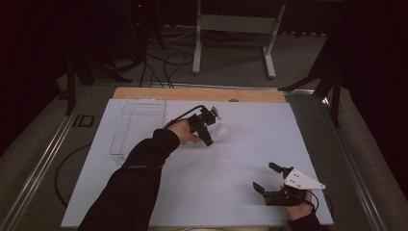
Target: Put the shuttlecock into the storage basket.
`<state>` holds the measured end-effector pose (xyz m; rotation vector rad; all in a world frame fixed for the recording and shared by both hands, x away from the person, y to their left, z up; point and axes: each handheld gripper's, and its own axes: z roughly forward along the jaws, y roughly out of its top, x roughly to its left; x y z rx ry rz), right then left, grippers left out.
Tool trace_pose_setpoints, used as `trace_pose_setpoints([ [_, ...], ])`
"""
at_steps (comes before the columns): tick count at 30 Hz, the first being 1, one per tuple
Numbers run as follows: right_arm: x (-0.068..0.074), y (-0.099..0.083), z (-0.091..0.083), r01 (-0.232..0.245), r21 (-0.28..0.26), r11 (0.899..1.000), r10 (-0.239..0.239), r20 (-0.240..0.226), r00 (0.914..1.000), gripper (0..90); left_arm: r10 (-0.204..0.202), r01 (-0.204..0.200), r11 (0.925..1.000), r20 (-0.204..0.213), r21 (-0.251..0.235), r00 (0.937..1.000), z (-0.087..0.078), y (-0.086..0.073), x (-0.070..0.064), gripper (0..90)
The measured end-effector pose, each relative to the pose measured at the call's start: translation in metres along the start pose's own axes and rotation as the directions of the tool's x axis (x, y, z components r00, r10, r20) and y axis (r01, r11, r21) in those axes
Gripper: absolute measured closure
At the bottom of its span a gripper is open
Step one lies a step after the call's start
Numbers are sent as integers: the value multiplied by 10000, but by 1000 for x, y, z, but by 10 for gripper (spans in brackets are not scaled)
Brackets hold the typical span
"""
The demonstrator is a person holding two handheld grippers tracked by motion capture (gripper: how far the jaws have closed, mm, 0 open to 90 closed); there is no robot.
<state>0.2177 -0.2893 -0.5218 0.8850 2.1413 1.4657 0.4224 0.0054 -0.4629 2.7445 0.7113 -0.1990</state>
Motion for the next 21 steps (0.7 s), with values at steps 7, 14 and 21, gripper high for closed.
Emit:
trace_pose_setpoints([
  [7,0,0,0,-16,-2,10000,16,9,10000,83,343,-345,9994,213,100,9992,-12,-4,-7,668],
  [14,0,0,-1,4,10,10000,-4,56,10000,83,544,-548,9985,381,89,9978,-26,-11,-13,668],
  [21,0,0,0,5,26,10000,-5,63,10000,83,634,-633,9980,414,-17,9971,-40,-22,-15,668],
])
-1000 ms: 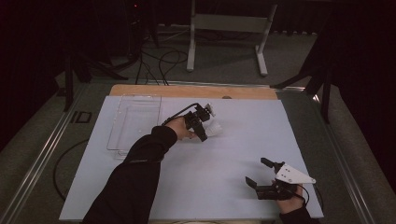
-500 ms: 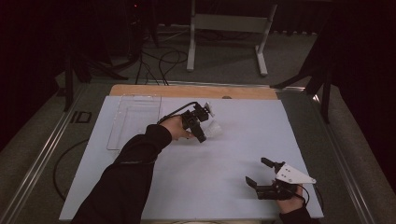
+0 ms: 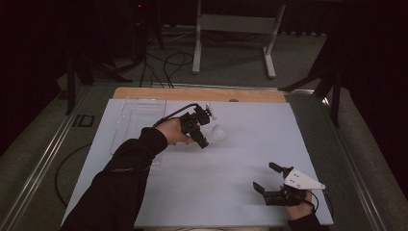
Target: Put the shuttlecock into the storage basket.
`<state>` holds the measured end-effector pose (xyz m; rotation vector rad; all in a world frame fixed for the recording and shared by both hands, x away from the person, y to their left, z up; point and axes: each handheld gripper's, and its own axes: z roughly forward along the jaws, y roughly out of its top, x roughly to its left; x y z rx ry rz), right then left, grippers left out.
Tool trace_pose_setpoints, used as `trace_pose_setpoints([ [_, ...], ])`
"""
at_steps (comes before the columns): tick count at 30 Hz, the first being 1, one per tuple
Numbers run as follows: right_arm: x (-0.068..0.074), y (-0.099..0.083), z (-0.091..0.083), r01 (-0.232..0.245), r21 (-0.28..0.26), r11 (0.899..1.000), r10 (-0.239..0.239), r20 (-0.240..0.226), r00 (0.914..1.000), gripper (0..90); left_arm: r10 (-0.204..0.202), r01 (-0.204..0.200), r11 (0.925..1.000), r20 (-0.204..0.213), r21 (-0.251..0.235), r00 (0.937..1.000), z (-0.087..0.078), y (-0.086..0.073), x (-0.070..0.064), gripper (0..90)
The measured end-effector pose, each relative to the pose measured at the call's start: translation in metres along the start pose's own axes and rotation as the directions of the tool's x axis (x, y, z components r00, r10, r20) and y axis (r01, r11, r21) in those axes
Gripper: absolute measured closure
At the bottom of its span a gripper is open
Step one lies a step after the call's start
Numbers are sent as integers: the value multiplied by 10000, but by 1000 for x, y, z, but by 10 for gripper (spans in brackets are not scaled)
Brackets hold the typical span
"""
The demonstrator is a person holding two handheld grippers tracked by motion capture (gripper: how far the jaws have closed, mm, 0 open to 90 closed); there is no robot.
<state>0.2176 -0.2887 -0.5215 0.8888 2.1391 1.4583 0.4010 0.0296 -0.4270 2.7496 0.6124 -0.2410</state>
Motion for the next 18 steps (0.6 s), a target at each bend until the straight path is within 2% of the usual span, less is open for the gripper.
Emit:
trace_pose_setpoints([
  [1,0,0,0,-5,4,10000,5,9,10000,83,-129,129,9999,56,-58,9999,-2,-2,0,668],
  [5,-1,0,0,-3,-13,10000,3,16,10000,83,-4,6,9999,103,-120,9999,-10,-8,-3,668],
  [7,0,0,0,-28,-16,10000,28,18,10000,83,-119,120,9998,88,-161,9999,-14,-11,-3,668],
  [16,0,0,0,-7,0,10000,7,54,10000,83,-34,29,9993,-132,-381,9999,-37,-22,-4,668],
  [18,0,0,0,-18,-6,10000,18,59,10000,83,-177,169,9985,-148,-522,9997,-42,-25,-4,668],
])
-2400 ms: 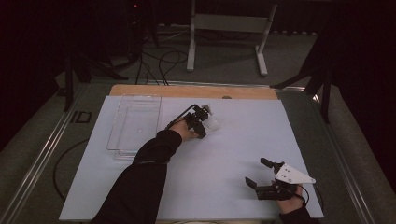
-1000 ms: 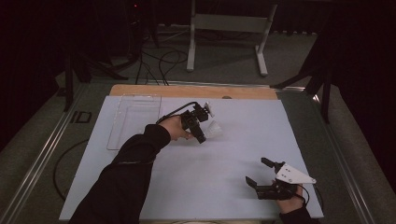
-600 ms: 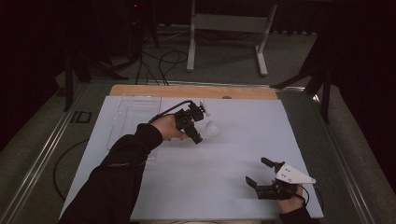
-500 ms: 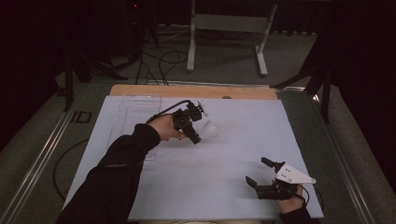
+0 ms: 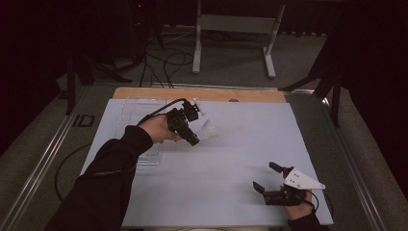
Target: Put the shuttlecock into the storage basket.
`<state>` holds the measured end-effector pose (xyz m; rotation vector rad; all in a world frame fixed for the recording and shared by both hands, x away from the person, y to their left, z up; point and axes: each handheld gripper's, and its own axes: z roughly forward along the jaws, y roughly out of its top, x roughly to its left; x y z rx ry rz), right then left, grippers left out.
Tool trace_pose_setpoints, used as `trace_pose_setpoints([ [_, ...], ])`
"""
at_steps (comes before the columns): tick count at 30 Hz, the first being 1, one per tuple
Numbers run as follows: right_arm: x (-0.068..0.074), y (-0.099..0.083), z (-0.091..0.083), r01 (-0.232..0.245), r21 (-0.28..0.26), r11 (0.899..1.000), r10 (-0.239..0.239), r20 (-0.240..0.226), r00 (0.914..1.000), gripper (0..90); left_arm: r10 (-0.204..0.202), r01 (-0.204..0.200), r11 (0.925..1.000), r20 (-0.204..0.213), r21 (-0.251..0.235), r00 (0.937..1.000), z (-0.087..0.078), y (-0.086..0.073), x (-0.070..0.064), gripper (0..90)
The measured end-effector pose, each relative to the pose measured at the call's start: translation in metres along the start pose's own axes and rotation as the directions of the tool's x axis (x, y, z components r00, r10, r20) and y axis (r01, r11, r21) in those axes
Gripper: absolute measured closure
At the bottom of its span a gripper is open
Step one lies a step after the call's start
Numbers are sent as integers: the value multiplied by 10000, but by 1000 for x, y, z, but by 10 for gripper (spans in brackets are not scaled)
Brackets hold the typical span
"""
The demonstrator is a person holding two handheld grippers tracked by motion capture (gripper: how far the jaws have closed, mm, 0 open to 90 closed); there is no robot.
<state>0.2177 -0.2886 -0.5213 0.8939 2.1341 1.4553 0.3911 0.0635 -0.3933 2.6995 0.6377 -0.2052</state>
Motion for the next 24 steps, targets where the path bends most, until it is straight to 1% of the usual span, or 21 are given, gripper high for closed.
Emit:
trace_pose_setpoints([
  [2,0,0,0,26,11,10000,-26,8,10000,83,-31,31,10000,-147,-46,9999,-4,-3,-1,668],
  [4,0,0,0,21,9,10000,-21,12,10000,83,-9,9,10000,-190,-9,9998,-8,-6,-1,668],
  [5,0,0,0,16,7,10000,-16,7,10000,83,-127,126,9999,-217,-49,9997,-12,-9,-1,668],
  [7,0,0,0,17,11,10000,-17,18,10000,83,-58,58,10000,-251,11,9997,-14,-11,-1,668],
  [10,0,0,0,7,11,10000,-7,25,10000,83,-145,145,9999,-393,-2,9991,-22,-17,-1,668],
  [12,0,0,0,-4,-1,10000,4,25,10000,83,-255,252,9997,-447,-72,9987,-28,-21,1,668],
  [14,0,0,0,-12,-1,10000,12,24,10000,84,-247,241,9996,-535,-125,9983,-34,-24,2,668],
  [19,0,0,0,21,3,10000,-21,30,10000,83,-404,377,9985,-679,-395,9969,-47,-35,3,668],
  [20,0,0,0,3,8,10000,-3,31,10000,83,-571,539,9973,-659,-495,9962,-49,-38,4,668],
  [22,0,0,0,-15,1,10000,15,33,10000,83,-691,648,9964,-802,-551,9944,-53,-44,6,668],
  [24,0,0,0,-9,4,10000,9,40,10000,84,-812,763,9953,-857,-594,9930,-55,-50,8,668],
])
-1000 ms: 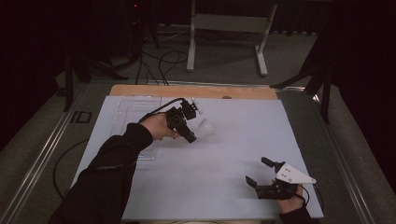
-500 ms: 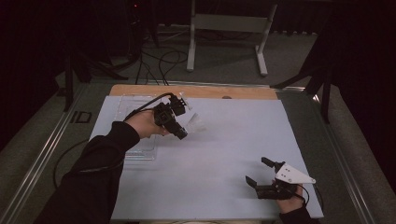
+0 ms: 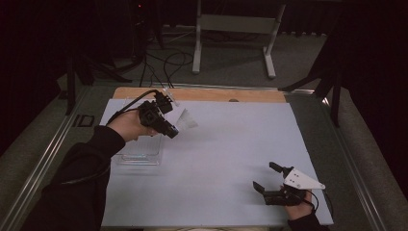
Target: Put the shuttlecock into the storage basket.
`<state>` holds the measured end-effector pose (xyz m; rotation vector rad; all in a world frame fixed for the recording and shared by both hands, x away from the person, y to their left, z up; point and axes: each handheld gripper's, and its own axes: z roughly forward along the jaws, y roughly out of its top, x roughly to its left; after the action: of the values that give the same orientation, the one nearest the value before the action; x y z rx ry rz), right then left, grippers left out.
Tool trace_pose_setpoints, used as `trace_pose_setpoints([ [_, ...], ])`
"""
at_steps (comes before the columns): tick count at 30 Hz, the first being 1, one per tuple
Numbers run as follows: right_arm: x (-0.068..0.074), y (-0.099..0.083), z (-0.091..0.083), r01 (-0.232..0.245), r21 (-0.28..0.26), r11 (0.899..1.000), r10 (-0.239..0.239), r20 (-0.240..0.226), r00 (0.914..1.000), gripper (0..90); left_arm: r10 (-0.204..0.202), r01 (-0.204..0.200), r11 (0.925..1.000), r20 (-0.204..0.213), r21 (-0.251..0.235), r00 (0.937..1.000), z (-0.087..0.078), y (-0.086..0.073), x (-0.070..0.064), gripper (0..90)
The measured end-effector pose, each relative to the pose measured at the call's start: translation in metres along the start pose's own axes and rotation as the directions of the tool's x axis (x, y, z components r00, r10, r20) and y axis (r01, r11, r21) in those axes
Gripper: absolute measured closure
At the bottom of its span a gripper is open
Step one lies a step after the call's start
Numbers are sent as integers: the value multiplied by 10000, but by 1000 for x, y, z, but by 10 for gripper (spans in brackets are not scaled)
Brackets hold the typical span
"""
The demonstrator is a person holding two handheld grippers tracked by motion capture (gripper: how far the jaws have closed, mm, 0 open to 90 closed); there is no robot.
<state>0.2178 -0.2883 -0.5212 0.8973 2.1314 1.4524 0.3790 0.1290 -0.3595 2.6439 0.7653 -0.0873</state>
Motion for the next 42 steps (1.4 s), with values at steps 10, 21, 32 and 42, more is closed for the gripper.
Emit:
trace_pose_setpoints([
  [10,0,0,1,4,29,10000,-4,-18,10000,83,-500,488,9981,-309,-385,9983,-14,-25,8,668],
  [21,0,0,0,54,20,10000,-55,28,10000,83,-1025,979,9926,-635,-723,9927,-29,-45,10,668],
  [32,0,-1,1,32,84,10000,-32,-5,10000,83,-1641,1544,9832,-1013,-972,9812,-43,-72,19,668],
  [42,2,-1,3,65,182,9998,-65,-8,10000,83,-2573,2397,9631,-1566,-1228,9536,-41,-92,26,667],
])
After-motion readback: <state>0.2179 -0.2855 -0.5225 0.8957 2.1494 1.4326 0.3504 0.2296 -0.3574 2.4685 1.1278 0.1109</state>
